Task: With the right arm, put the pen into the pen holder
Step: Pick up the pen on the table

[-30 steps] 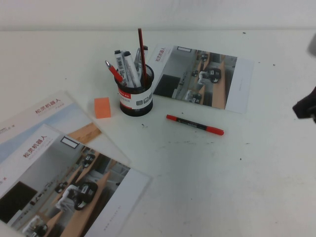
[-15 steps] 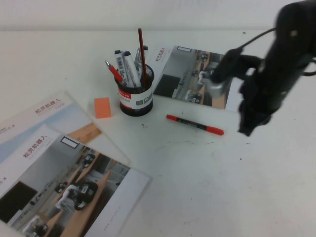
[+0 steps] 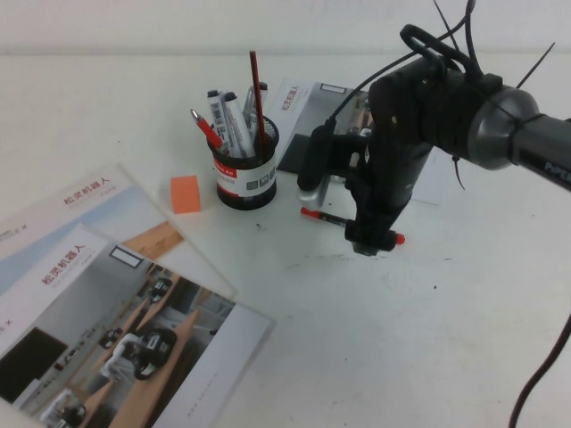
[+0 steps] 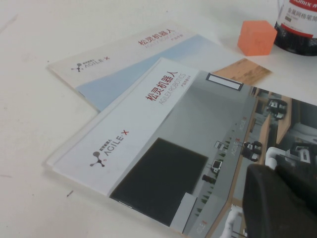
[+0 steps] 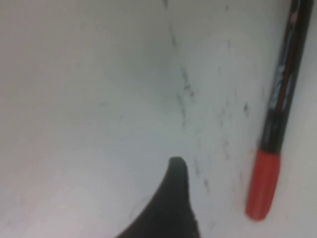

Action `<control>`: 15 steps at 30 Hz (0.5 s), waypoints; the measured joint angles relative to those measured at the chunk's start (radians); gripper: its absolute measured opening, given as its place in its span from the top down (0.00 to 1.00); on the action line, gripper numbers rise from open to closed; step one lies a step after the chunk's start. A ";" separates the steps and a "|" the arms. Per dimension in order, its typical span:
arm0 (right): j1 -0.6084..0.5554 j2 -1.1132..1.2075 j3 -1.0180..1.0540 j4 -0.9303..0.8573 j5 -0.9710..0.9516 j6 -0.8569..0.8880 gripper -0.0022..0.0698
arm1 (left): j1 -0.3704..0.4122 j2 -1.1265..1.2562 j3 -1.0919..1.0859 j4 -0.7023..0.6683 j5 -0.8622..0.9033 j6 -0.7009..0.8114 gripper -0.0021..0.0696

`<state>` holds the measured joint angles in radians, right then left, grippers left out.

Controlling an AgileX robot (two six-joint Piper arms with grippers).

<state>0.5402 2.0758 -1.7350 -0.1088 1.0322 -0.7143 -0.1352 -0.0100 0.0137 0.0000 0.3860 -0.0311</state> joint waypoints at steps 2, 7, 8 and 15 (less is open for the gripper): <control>0.000 0.014 -0.010 0.000 -0.029 -0.012 0.11 | 0.000 0.000 0.000 0.000 0.000 0.000 0.97; -0.006 0.024 -0.022 0.000 -0.076 -0.037 0.11 | 0.000 0.000 0.000 0.000 0.000 0.000 0.97; -0.011 0.024 -0.027 0.000 -0.078 -0.038 0.11 | 0.000 0.000 0.000 0.000 0.000 0.000 0.97; -0.062 0.052 -0.090 0.023 -0.081 -0.067 0.11 | 0.000 0.000 0.000 0.000 0.000 0.000 0.97</control>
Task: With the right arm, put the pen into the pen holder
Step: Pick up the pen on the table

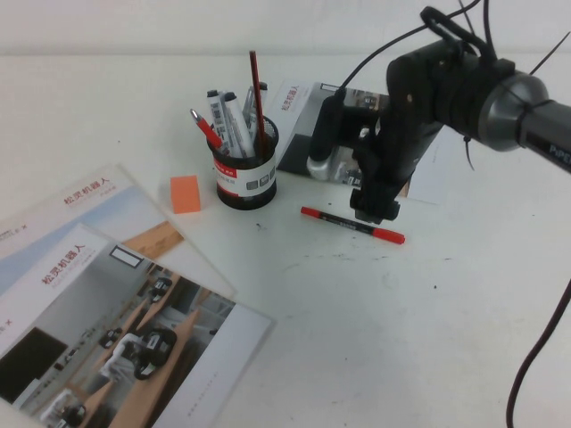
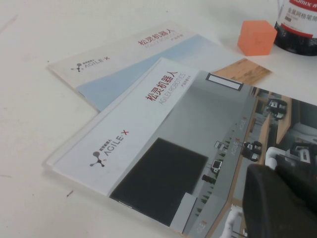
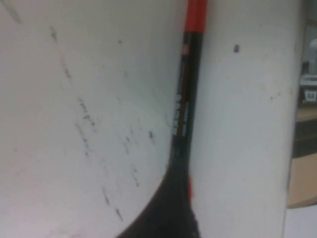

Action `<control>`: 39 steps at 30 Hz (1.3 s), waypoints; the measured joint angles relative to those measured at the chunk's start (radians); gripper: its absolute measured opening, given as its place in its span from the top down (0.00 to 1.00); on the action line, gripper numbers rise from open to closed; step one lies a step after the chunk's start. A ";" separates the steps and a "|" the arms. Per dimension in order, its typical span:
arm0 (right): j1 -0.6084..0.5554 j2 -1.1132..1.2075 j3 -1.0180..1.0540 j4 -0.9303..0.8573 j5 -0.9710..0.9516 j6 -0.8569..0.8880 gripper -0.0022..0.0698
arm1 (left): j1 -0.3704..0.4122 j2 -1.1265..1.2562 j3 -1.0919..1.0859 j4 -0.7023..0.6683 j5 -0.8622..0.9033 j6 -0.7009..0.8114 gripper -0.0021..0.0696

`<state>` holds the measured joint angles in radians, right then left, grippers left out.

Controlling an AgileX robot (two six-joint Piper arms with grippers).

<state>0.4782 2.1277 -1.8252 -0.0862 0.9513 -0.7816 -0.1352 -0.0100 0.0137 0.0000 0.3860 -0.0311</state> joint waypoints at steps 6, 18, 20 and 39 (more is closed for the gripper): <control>-0.029 0.048 -0.036 0.042 0.016 -0.029 0.17 | 0.000 0.000 0.000 0.000 0.000 0.000 0.97; -0.037 0.112 -0.038 0.140 0.000 -0.159 0.20 | 0.000 0.000 0.000 0.000 0.000 0.000 0.97; -0.037 0.114 -0.039 0.145 -0.013 -0.198 0.20 | 0.000 0.000 0.000 0.000 0.000 0.000 0.97; -0.068 0.136 -0.058 0.287 0.146 -0.207 0.29 | 0.000 0.000 0.000 0.000 0.000 0.000 0.97</control>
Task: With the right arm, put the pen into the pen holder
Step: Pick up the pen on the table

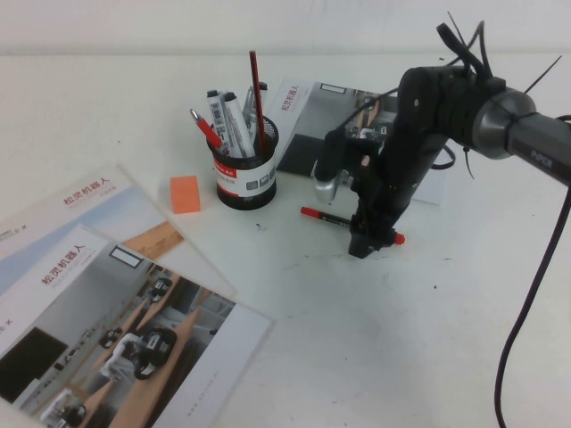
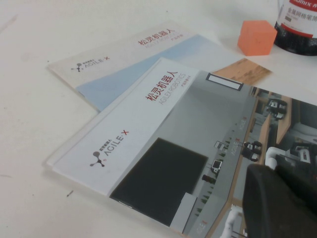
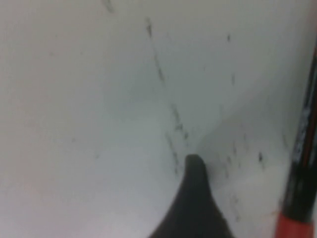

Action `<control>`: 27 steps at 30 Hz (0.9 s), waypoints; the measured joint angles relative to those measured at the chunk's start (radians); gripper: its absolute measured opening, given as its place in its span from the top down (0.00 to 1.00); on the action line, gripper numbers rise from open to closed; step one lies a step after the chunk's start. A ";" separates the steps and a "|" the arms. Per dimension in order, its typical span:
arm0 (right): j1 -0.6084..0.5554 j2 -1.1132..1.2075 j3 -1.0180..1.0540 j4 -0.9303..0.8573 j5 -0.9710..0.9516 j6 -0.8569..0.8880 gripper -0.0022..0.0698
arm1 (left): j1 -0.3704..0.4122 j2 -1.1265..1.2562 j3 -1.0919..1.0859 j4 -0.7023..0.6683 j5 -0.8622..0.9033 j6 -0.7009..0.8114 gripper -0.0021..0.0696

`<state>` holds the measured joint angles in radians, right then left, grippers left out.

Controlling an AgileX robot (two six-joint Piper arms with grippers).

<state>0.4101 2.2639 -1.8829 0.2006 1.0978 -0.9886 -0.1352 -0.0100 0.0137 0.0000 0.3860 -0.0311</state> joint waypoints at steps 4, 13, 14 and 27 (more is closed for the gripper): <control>-0.009 0.000 0.000 -0.010 0.059 0.037 0.40 | 0.000 0.000 0.000 0.000 0.000 0.000 0.97; -0.011 0.000 -0.004 -0.062 0.077 0.103 0.53 | 0.000 0.000 0.000 0.000 0.000 0.000 0.97; -0.011 0.000 -0.004 -0.062 0.073 0.113 0.53 | 0.000 0.000 0.000 0.000 0.000 0.000 0.97; -0.009 0.000 -0.019 -0.139 0.070 0.328 0.82 | 0.000 0.000 0.000 0.000 0.000 0.000 0.97</control>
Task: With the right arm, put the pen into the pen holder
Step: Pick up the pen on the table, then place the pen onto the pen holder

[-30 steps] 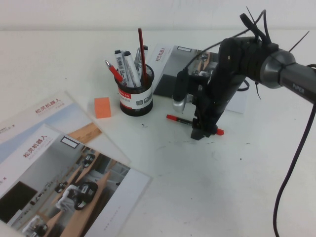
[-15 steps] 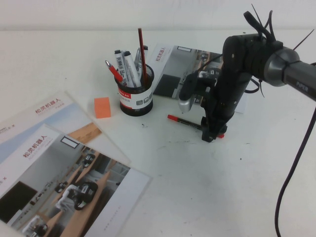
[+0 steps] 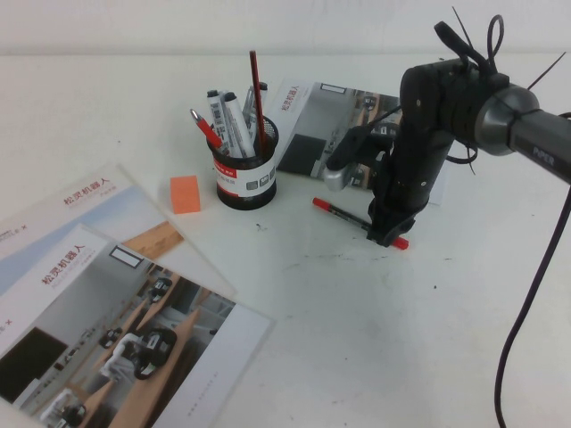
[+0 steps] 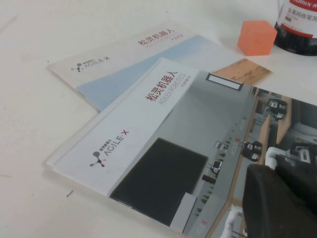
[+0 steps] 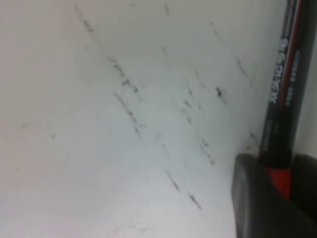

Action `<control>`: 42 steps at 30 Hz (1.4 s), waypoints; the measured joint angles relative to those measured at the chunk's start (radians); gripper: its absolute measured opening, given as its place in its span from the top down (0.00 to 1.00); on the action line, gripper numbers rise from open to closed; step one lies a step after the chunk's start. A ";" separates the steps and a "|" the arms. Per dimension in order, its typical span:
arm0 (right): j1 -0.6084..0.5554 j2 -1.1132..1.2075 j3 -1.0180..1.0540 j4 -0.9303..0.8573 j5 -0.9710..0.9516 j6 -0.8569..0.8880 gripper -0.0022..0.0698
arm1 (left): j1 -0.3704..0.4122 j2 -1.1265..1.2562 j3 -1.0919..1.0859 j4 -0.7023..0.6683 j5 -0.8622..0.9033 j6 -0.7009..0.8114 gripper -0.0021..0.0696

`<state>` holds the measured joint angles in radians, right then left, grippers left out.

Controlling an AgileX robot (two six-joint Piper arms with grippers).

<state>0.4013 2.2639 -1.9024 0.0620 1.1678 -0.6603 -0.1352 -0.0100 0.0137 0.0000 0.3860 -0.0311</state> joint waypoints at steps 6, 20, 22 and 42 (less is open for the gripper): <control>-0.002 -0.006 -0.039 0.136 -0.001 0.110 0.82 | 0.000 0.000 0.000 0.000 0.000 0.000 0.97; 0.024 -0.401 0.580 0.635 -0.983 0.075 0.82 | 0.000 0.000 0.000 0.000 0.000 0.000 0.97; 0.046 -0.455 0.702 0.655 -1.168 0.074 0.82 | 0.000 0.000 0.000 0.000 0.000 0.000 0.97; 0.069 -0.347 0.788 -0.619 -2.080 1.213 0.82 | 0.000 0.000 0.000 0.000 0.000 0.000 0.97</control>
<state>0.4700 1.9172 -1.1143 -0.5567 -0.9121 0.5528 -0.1352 -0.0100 0.0137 0.0000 0.3860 -0.0311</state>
